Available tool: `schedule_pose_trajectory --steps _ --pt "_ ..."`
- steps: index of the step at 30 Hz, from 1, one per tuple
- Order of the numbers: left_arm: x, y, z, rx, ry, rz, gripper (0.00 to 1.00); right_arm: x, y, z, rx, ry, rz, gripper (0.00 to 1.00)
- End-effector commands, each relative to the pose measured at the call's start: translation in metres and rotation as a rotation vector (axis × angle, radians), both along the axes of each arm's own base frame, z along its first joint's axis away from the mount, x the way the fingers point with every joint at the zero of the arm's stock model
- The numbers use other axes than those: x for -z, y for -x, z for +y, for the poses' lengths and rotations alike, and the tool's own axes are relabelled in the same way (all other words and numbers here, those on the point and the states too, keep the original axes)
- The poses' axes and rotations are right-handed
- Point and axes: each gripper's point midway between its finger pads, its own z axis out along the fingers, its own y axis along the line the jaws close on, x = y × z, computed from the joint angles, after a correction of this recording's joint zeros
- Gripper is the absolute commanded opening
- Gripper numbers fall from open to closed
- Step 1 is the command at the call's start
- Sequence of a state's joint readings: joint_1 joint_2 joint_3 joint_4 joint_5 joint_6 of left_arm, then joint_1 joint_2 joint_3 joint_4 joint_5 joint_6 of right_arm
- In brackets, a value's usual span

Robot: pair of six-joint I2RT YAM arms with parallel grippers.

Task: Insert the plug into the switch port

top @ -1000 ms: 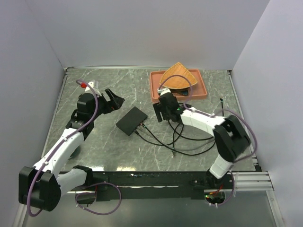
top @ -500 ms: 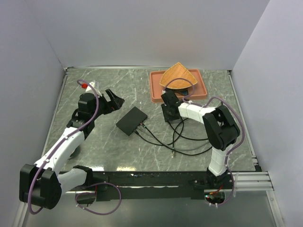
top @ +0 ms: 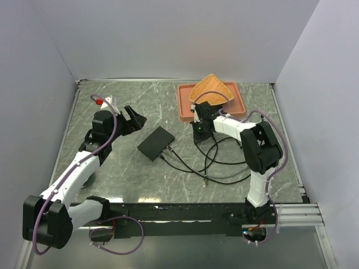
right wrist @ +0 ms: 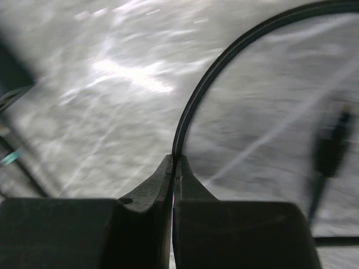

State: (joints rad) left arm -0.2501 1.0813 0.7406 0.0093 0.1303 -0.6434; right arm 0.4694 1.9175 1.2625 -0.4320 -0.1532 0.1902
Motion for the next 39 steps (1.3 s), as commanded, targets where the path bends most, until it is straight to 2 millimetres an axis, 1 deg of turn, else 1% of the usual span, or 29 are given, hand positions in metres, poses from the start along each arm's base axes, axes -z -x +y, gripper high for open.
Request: schedule_pose_trajectory --steps 1,2,3,4,5,6,7,8,9,10,12,13,15,16,18,19,21,22,23,24,25,27,28,30,32,33,34,37,39 --pt "-0.010 0.000 0.003 -0.018 -0.007 -0.029 0.96 -0.080 0.017 0.068 -0.245 -0.172 -0.122 0.00" --pt "-0.009 0.000 0.004 -0.023 -0.007 -0.028 0.96 -0.097 0.023 0.080 -0.295 -0.189 -0.151 0.00" --pt "-0.010 0.000 0.004 -0.023 -0.006 -0.029 0.96 -0.120 0.023 0.094 -0.357 -0.204 -0.202 0.00" --pt "-0.008 0.000 0.004 -0.023 -0.005 -0.029 0.96 -0.130 0.043 0.112 -0.431 -0.203 -0.204 0.00" --pt "-0.008 0.000 0.004 -0.022 -0.006 -0.027 0.96 -0.157 0.044 0.124 -0.463 -0.225 -0.262 0.00" --pt "-0.008 0.000 0.004 -0.025 -0.007 -0.026 0.96 -0.171 0.053 0.135 -0.510 -0.254 -0.284 0.00" --pt "-0.009 0.000 0.005 -0.028 -0.006 -0.027 0.96 -0.185 0.062 0.143 -0.539 -0.285 -0.303 0.00" --pt "-0.010 0.001 0.005 -0.026 -0.007 -0.029 0.96 -0.216 0.067 0.147 -0.549 -0.344 -0.364 0.00" --pt "-0.011 0.001 0.006 -0.030 -0.009 -0.033 0.96 -0.233 0.073 0.149 -0.567 -0.392 -0.390 0.00" --pt "-0.011 0.001 0.007 -0.038 -0.014 -0.036 0.96 -0.267 0.085 0.146 -0.586 -0.461 -0.454 0.00" --pt "-0.012 0.002 0.011 -0.054 -0.017 -0.045 0.96 -0.303 0.093 0.141 -0.592 -0.537 -0.557 0.00" --pt "-0.013 0.002 0.013 -0.064 -0.019 -0.050 0.96 -0.339 0.106 0.129 -0.589 -0.590 -0.648 0.00" --pt "-0.015 0.002 0.013 -0.067 -0.015 -0.055 0.96 -0.369 0.117 0.118 -0.574 -0.652 -0.753 0.00" --pt "-0.016 0.003 0.013 -0.063 -0.012 -0.054 0.96 -0.398 0.128 0.099 -0.546 -0.679 -0.847 0.00" --pt "-0.013 0.004 0.011 -0.055 -0.009 -0.047 0.96 -0.419 0.134 0.081 -0.498 -0.693 -0.939 0.00" --pt "-0.012 0.003 0.011 -0.055 -0.008 -0.042 0.96 -0.440 0.145 0.063 -0.467 -0.708 -1.013 0.00" --pt "-0.011 0.003 0.010 -0.050 -0.006 -0.038 0.96 -0.453 0.146 0.040 -0.383 -0.691 -1.103 0.00" --pt "-0.010 0.002 0.009 -0.046 -0.004 -0.034 0.96 -0.469 0.158 0.021 -0.352 -0.706 -1.167 0.00" --pt "-0.011 0.002 0.009 -0.044 -0.004 -0.034 0.96 -0.468 0.155 0.008 -0.291 -0.673 -1.197 0.00" --pt "-0.010 0.002 0.008 -0.042 -0.003 -0.032 0.96 -0.472 0.158 -0.001 -0.270 -0.669 -1.222 0.00" --pt "-0.009 0.002 0.008 -0.042 -0.001 -0.033 0.96 -0.482 0.167 -0.017 -0.238 -0.679 -1.271 0.00" --pt "-0.009 0.002 0.007 -0.039 0.003 -0.033 0.96 -0.482 0.165 -0.033 -0.170 -0.646 -1.294 0.00" --pt "-0.010 0.001 0.006 -0.036 0.005 -0.032 0.96 -0.484 0.170 -0.042 -0.154 -0.644 -1.310 0.00" --pt "-0.010 0.001 0.004 -0.025 0.009 -0.033 0.96 -0.478 0.161 -0.050 -0.094 -0.593 -1.301 0.00" --pt "-0.007 0.000 0.003 -0.019 0.009 -0.025 0.96 -0.462 0.150 -0.053 -0.056 -0.515 -1.249 0.00" --pt "-0.007 -0.001 0.003 -0.021 0.008 -0.022 0.96 -0.447 0.137 -0.051 -0.032 -0.453 -1.205 0.00" --pt "-0.005 -0.002 0.002 -0.020 0.007 -0.016 0.96 -0.443 0.130 -0.056 0.002 -0.405 -1.187 0.00" --pt "-0.002 -0.004 0.002 -0.016 0.000 -0.004 0.96 -0.399 0.107 -0.056 0.037 -0.254 -1.083 0.00" --pt "0.000 -0.005 0.002 -0.017 -0.003 0.000 0.96 -0.366 0.093 -0.048 0.028 -0.170 -1.007 0.00"
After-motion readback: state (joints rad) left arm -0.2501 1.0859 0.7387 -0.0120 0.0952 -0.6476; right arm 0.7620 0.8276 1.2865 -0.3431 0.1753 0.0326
